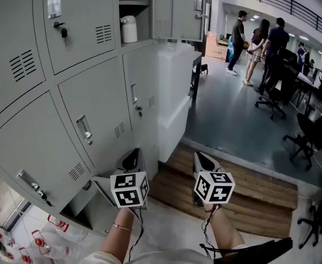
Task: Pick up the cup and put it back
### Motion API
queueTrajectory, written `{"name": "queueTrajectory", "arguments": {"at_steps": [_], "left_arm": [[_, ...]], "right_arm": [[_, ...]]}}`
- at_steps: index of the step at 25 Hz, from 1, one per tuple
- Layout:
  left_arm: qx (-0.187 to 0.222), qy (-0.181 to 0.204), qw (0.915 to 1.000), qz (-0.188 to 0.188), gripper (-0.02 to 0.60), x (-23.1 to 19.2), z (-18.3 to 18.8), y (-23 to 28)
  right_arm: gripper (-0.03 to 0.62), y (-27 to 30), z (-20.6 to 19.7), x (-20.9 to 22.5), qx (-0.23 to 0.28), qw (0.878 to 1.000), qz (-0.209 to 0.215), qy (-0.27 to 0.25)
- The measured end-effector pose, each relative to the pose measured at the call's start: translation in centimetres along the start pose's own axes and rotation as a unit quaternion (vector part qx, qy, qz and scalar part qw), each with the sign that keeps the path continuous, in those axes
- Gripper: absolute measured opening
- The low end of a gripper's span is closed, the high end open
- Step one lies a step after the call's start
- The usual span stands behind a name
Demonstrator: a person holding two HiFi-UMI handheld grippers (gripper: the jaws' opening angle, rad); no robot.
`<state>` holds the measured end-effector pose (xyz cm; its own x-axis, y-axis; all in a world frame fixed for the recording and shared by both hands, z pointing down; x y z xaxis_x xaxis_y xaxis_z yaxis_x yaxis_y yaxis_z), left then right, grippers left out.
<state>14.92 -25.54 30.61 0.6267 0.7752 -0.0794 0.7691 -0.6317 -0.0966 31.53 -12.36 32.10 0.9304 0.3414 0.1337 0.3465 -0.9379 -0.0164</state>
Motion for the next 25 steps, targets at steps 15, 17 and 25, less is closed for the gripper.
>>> {"name": "queueTrajectory", "arguments": {"at_steps": [15, 17, 25], "left_arm": [[-0.009, 0.008, 0.9864, 0.164, 0.011, -4.7, -1.8, 8.4], [-0.007, 0.010, 0.9820, 0.189, 0.011, -4.9, -1.5, 9.1], [0.009, 0.021, 0.9617, 0.273, 0.011, -6.1, -0.1, 9.8]], "right_arm": [[-0.008, 17.3, -0.4, 0.6, -0.031, 0.986, 0.165, 0.006], [-0.008, 19.3, 0.1, 0.8, -0.035, 0.982, 0.187, 0.007], [-0.008, 24.0, 0.4, -0.6, -0.042, 0.963, 0.267, 0.007]]}}
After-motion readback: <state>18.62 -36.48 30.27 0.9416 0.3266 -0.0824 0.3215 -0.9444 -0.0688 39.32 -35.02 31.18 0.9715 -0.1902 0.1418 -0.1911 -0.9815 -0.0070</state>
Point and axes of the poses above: the fingertips, and each gripper's own axes: y forward along the fingers, x to its right, z out of its top, the point moved 2 cm from there along -y, backward along the fingers, and after that the axes turned 9 degrees about x, right-handed, at the moved point
